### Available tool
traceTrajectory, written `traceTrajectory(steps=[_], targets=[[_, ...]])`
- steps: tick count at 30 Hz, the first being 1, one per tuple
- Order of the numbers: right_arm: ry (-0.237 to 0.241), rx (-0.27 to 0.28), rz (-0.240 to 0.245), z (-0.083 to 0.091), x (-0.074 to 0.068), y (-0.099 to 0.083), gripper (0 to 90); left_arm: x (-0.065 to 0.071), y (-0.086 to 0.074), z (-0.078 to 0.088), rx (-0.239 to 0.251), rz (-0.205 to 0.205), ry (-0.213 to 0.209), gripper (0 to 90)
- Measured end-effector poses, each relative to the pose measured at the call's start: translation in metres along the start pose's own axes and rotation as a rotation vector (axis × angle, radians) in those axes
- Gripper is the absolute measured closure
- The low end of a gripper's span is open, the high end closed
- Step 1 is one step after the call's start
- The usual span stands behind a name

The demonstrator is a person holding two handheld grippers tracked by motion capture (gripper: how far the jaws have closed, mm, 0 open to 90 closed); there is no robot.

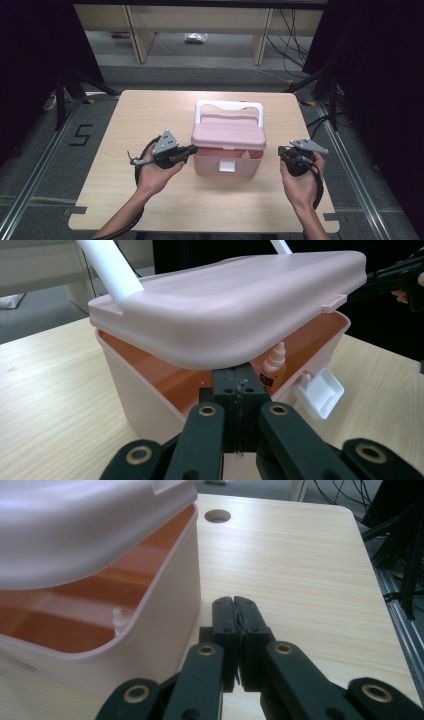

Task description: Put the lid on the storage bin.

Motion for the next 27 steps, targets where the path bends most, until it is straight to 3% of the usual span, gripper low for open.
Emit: traceTrajectory(steps=[1, 2, 5, 6, 8, 9, 10, 13, 15, 17, 20, 21, 23, 27], targets=[[-0.005, 0.000, 0.020, 0.000, 0.001, 0.000, 89.4, 0.000, -0.001, 0.000, -0.001, -0.002, -0.001, 90.0], [-0.003, -0.005, -0.001, 0.000, 0.000, -0.001, 89.4, 0.000, -0.001, 0.001, -0.001, -0.001, -0.002, 90.0], [-0.011, -0.005, -0.001, 0.000, 0.000, -0.001, 89.4, 0.000, -0.004, 0.002, -0.007, 0.002, -0.001, 90.0], [-0.015, 0.000, 0.032, 0.000, 0.003, 0.000, 89.4, 0.000, -0.004, 0.002, -0.010, -0.001, -0.002, 90.0], [-0.014, -0.002, 0.032, -0.001, 0.003, -0.001, 89.4, 0.000, -0.005, 0.002, -0.013, 0.001, -0.002, 90.0], [-0.008, -0.002, 0.031, -0.001, 0.002, -0.001, 89.3, 0.000, -0.006, 0.002, -0.004, 0.004, -0.012, 90.0], [0.001, -0.013, -0.005, -0.001, -0.001, -0.003, 89.3, 0.001, -0.007, 0.002, -0.014, 0.005, -0.004, 90.0], [0.005, -0.010, 0.026, -0.003, 0.002, -0.003, 89.0, 0.001, -0.008, 0.003, -0.007, 0.009, -0.011, 90.0], [-0.013, -0.010, 0.024, -0.003, 0.002, -0.004, 89.0, 0.001, -0.009, 0.005, -0.020, 0.005, -0.003, 90.0], [-0.002, -0.032, -0.008, -0.002, -0.001, -0.005, 88.8, 0.000, -0.009, 0.006, -0.022, 0.000, -0.006, 90.0], [-0.008, -0.019, 0.031, -0.003, 0.003, -0.005, 88.7, 0.000, -0.012, 0.008, -0.027, 0.004, -0.007, 90.0], [-0.003, -0.032, -0.014, -0.002, 0.000, -0.007, 88.6, -0.001, -0.013, 0.009, -0.029, 0.005, -0.007, 90.0], [0.000, -0.025, 0.017, -0.003, 0.004, -0.007, 88.3, -0.002, -0.015, 0.011, -0.033, 0.009, -0.008, 90.0], [-0.007, -0.017, 0.023, -0.005, 0.006, -0.009, 87.9, -0.005, -0.019, 0.017, -0.021, 0.017, 0.000, 90.0]])
Point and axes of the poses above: each handheld gripper's, and its own axes: z roughly backward along the jaws, y roughly out of its top, x roughly to its right, the point moved 3 cm from there along -z, roughly forward along the jaws, and after that the axes turned 7 degrees about -z, right-handed, at the moved point
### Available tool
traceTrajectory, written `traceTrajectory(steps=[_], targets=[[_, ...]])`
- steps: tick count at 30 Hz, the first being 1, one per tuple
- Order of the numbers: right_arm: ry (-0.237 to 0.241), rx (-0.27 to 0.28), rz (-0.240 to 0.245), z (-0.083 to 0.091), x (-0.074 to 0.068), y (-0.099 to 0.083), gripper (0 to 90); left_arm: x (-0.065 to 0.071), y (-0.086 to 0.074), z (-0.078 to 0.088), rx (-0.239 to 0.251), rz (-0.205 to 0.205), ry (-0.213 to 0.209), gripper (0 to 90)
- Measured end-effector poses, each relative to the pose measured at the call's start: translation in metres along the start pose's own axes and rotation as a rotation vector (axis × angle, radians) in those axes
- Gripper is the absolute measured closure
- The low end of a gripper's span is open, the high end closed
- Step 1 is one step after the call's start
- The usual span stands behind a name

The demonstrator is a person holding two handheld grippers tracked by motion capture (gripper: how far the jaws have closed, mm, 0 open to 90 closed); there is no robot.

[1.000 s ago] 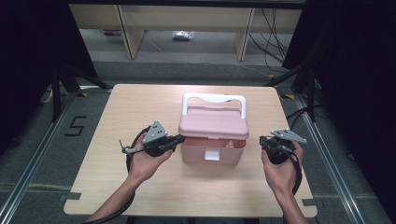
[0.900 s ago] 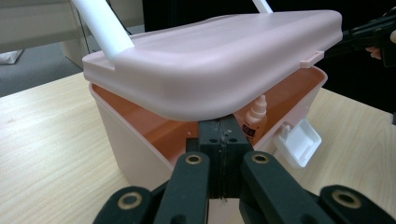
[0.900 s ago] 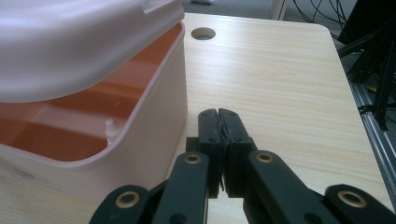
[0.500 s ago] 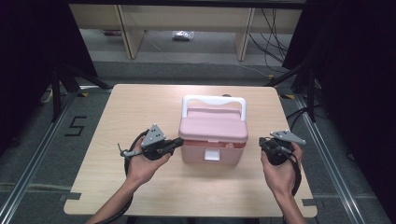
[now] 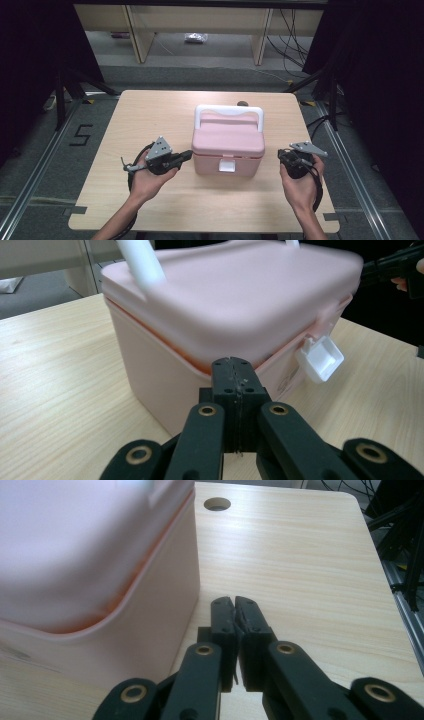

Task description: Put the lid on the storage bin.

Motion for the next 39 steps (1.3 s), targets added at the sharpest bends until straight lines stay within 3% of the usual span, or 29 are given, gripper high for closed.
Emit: traceTrajectory(steps=[10, 11, 13, 14, 18, 20, 22, 24, 26, 29, 30, 32, 33, 34, 35, 37, 38, 39], targets=[[0.001, -0.004, -0.010, 0.000, 0.002, -0.002, 85.9, -0.014, -0.003, 0.018, 0.036, 0.005, 0.069, 88.8], [0.001, 0.003, -0.009, -0.001, 0.003, -0.002, 85.7, -0.016, -0.005, 0.020, 0.039, 0.007, 0.080, 87.7], [0.011, -0.004, -0.060, -0.001, 0.002, -0.005, 85.7, -0.020, -0.009, 0.023, 0.041, 0.005, 0.104, 86.4], [0.023, 0.006, -0.014, -0.003, 0.007, -0.005, 85.6, -0.022, -0.011, 0.024, 0.045, 0.003, 0.115, 85.6], [0.037, 0.000, -0.044, -0.008, 0.013, -0.011, 84.8, -0.031, -0.020, 0.030, 0.054, 0.002, 0.156, 83.1], [0.027, -0.011, -0.092, -0.008, 0.013, -0.014, 84.4, -0.036, -0.025, 0.034, 0.053, 0.006, 0.181, 81.8], [0.026, -0.004, -0.091, -0.009, 0.017, -0.017, 83.4, -0.041, -0.030, 0.037, 0.057, 0.010, 0.204, 80.1], [0.022, -0.008, -0.058, -0.011, 0.023, -0.018, 82.7, -0.045, -0.036, 0.040, 0.060, 0.021, 0.231, 79.5], [0.021, 0.007, -0.064, -0.013, 0.025, -0.021, 81.9, -0.049, -0.041, 0.042, 0.066, 0.031, 0.246, 78.1], [0.022, -0.017, -0.068, -0.015, 0.029, -0.026, 80.1, -0.054, -0.049, 0.045, 0.058, 0.042, 0.270, 75.9], [0.032, 0.001, -0.072, -0.016, 0.029, -0.027, 79.5, -0.056, -0.051, 0.045, 0.058, 0.046, 0.277, 75.4], [0.014, 0.000, -0.070, -0.019, 0.031, -0.031, 78.8, -0.058, -0.056, 0.046, 0.051, 0.044, 0.291, 74.2], [0.021, -0.008, -0.112, -0.018, 0.029, -0.032, 78.2, -0.059, -0.059, 0.046, 0.047, 0.052, 0.296, 73.4], [0.002, -0.004, -0.075, -0.020, 0.032, -0.033, 77.5, -0.060, -0.061, 0.046, 0.050, 0.054, 0.294, 72.4], [0.014, -0.007, -0.118, -0.021, 0.030, -0.035, 77.1, -0.060, -0.063, 0.046, 0.045, 0.060, 0.301, 71.7], [0.007, -0.018, -0.128, -0.022, 0.031, -0.038, 76.4, -0.060, -0.067, 0.046, 0.037, 0.067, 0.303, 69.9], [0.008, -0.002, -0.091, -0.024, 0.034, -0.038, 75.8, -0.060, -0.068, 0.046, 0.039, 0.073, 0.309, 69.2], [0.026, -0.011, -0.093, -0.025, 0.035, -0.039, 75.4, -0.060, -0.069, 0.046, 0.036, 0.070, 0.313, 68.5]])
Point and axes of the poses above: each handheld gripper's, and its own axes: z roughly backward along the jaws, y roughly out of its top, x roughly to its right, the point moved 3 cm from there along -z, roughly forward along the jaws, and after that the axes turned 7 degrees about -z, right-handed, at the moved point
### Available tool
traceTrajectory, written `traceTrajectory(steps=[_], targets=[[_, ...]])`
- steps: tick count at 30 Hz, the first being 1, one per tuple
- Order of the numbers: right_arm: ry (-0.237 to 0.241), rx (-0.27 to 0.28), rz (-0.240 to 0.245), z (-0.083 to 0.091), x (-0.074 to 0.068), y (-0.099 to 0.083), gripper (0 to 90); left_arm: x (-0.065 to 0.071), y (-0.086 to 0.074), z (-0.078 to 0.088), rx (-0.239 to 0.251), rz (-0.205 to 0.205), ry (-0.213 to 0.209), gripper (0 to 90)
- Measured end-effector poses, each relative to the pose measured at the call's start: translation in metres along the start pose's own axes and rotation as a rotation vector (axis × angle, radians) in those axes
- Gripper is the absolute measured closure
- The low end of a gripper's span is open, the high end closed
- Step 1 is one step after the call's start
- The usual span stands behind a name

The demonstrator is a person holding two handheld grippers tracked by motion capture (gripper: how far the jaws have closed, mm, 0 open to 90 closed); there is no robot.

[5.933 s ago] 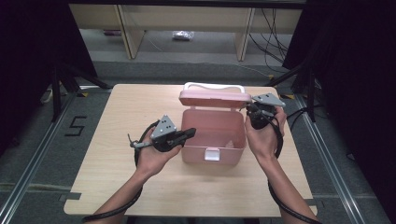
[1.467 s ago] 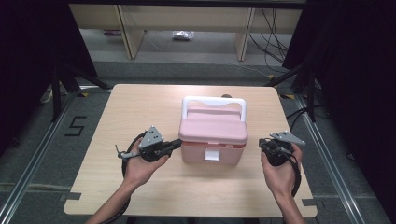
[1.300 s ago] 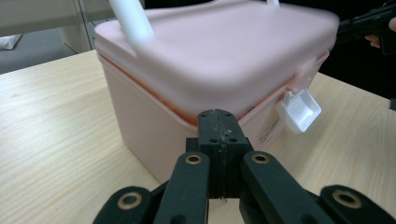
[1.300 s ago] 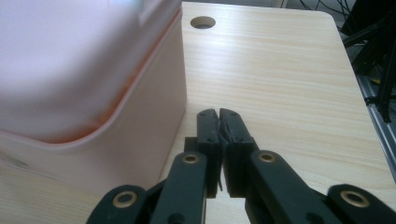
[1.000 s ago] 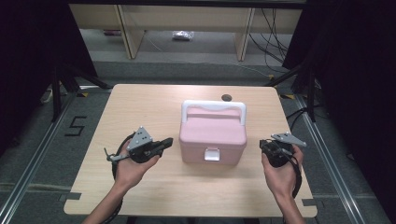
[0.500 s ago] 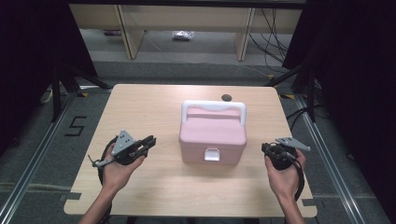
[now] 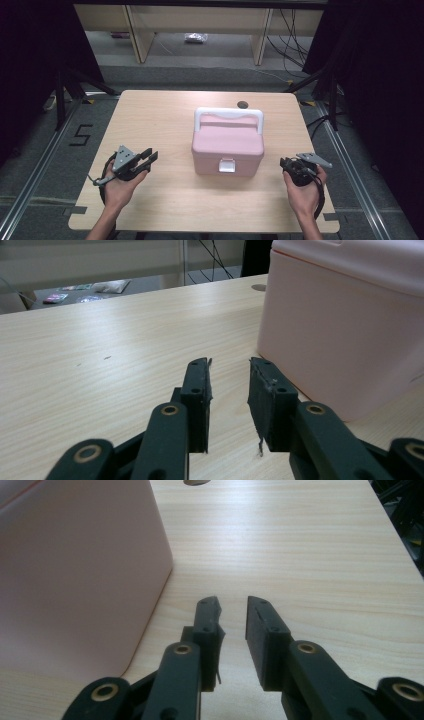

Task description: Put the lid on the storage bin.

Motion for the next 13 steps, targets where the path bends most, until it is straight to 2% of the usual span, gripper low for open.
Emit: traceTrajectory(steps=[2, 4, 5, 6, 7, 8, 13], targets=[[-0.003, 0.025, -0.015, -0.0029, 0.0006, -0.0017, 74.8, 0.0008, -0.0013, 0.0003, -0.004, 0.006, -0.001, 67.5], [-0.003, 0.022, -0.021, -0.0035, 0.0013, -0.0032, 74.5, 0.0014, -0.0016, -0.0003, 0.009, 0.006, -0.005, 67.1], [-0.013, 0.018, -0.005, -0.0047, 0.0018, -0.0041, 74.3, 0.0015, -0.0018, -0.0002, 0.008, 0.004, -0.006, 66.6], [0.000, 0.012, -0.049, -0.0041, -0.0018, -0.0056, 73.8, 0.0018, -0.0020, 0.0004, 0.005, 0.005, 0.000, 66.2], [-0.005, 0.017, -0.012, -0.0048, 0.0014, -0.0049, 73.1, 0.0020, -0.0023, 0.0002, 0.007, 0.007, 0.002, 64.9], [0.006, 0.004, -0.007, -0.0039, 0.0022, -0.0049, 72.5, 0.0025, -0.0026, -0.0001, 0.004, 0.008, 0.003, 63.4], [-0.010, 0.014, -0.009, -0.0055, -0.0002, -0.0055, 68.6, 0.0050, -0.0024, -0.0011, 0.009, 0.011, 0.001, 56.9]])
Point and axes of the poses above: each handheld gripper's, and its own axes: z roughly backward along the jaws, y roughly out of its top, x roughly to its right, the point moved 3 cm from there along -z, roughly forward along the jaws, and after that the axes turned 7 degrees about -z, right-handed, at the moved point
